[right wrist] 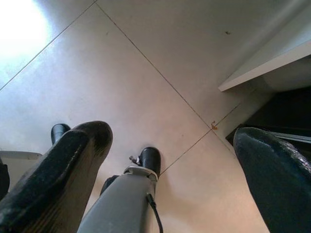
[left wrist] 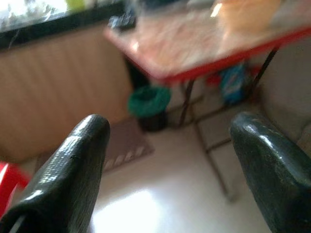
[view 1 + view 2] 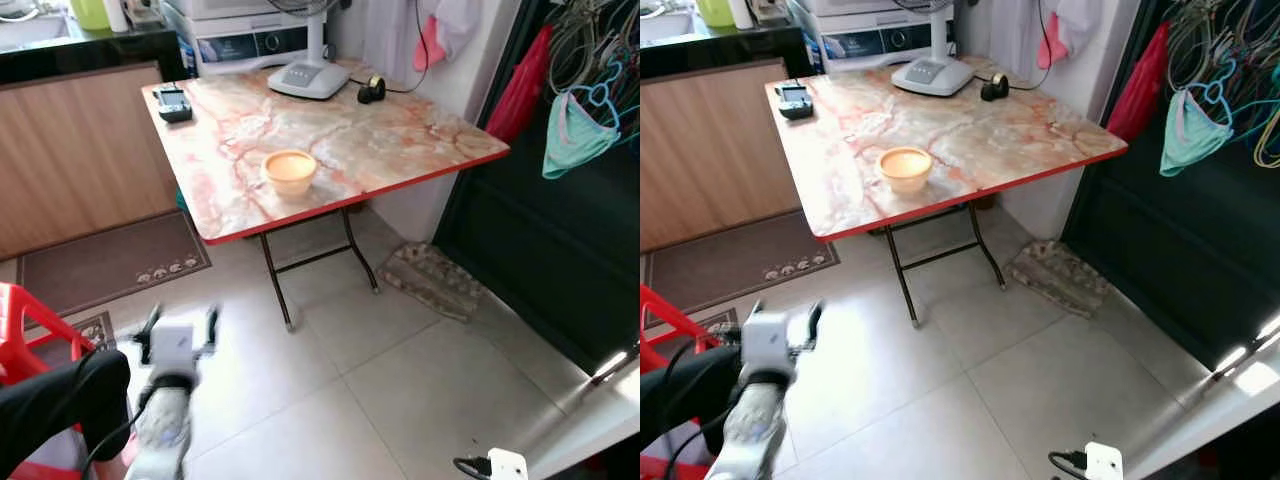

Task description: Restocking fridge

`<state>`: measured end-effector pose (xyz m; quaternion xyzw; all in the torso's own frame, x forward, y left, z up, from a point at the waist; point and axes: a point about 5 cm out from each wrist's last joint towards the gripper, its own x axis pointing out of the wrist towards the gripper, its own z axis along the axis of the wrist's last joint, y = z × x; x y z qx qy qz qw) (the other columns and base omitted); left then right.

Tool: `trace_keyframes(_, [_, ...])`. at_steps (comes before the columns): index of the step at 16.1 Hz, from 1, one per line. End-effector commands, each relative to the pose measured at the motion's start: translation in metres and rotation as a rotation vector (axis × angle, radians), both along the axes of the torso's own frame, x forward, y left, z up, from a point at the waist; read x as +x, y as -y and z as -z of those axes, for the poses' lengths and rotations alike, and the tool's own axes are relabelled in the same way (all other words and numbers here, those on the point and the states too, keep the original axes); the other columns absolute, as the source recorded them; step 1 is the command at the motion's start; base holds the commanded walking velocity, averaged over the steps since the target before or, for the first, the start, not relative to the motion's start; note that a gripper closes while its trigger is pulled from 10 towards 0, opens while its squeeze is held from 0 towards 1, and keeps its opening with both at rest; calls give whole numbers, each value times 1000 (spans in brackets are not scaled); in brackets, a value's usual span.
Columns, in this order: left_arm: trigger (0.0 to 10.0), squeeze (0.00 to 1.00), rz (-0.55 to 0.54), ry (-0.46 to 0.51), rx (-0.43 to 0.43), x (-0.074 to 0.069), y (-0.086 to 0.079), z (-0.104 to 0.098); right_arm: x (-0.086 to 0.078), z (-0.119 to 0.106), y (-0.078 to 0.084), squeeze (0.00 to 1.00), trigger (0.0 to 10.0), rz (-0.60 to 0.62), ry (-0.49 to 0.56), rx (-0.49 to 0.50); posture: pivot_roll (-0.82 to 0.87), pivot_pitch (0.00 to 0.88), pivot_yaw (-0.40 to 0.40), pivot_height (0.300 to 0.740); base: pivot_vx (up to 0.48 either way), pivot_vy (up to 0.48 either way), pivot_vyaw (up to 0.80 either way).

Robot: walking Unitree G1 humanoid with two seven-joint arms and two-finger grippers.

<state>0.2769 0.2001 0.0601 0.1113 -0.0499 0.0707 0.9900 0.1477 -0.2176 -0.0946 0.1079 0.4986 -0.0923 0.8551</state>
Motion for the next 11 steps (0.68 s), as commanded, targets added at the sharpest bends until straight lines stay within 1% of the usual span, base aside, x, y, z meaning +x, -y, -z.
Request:
trace_keyframes(1, [10000,0,64,5,14,2,15,-4,-1,0,2,0,10000,2,-9,-6,161,0,-21,740,0,0,0])
trace_keyframes(3, [10000,0,106,12,-7,7,25,-10,-2,1,1,0,10000,7,-11,-5,138,0,-9,740,0,0,0])
trace_keyframes(4, [10000,0,102,10,-8,9,24,-11,-2,1,1,0,10000,7,-11,-5,135,0,-9,740,0,0,0])
trace_keyframes(5, [10000,0,96,8,-1,10,21,-12,-3,1,1,0,10000,7,-12,-4,134,0,-9,740,240,0,0])
trace_keyframes(8, [10000,0,86,13,9,8,17,-18,-3,1,1,0,10000,-8,-17,-5,141,0,-10,740,279,0,0])
trace_keyframes(11, [10000,0,83,30,5,10,17,-24,-2,1,0,0,10000,-28,-17,-3,149,0,-17,740,306,0,0])
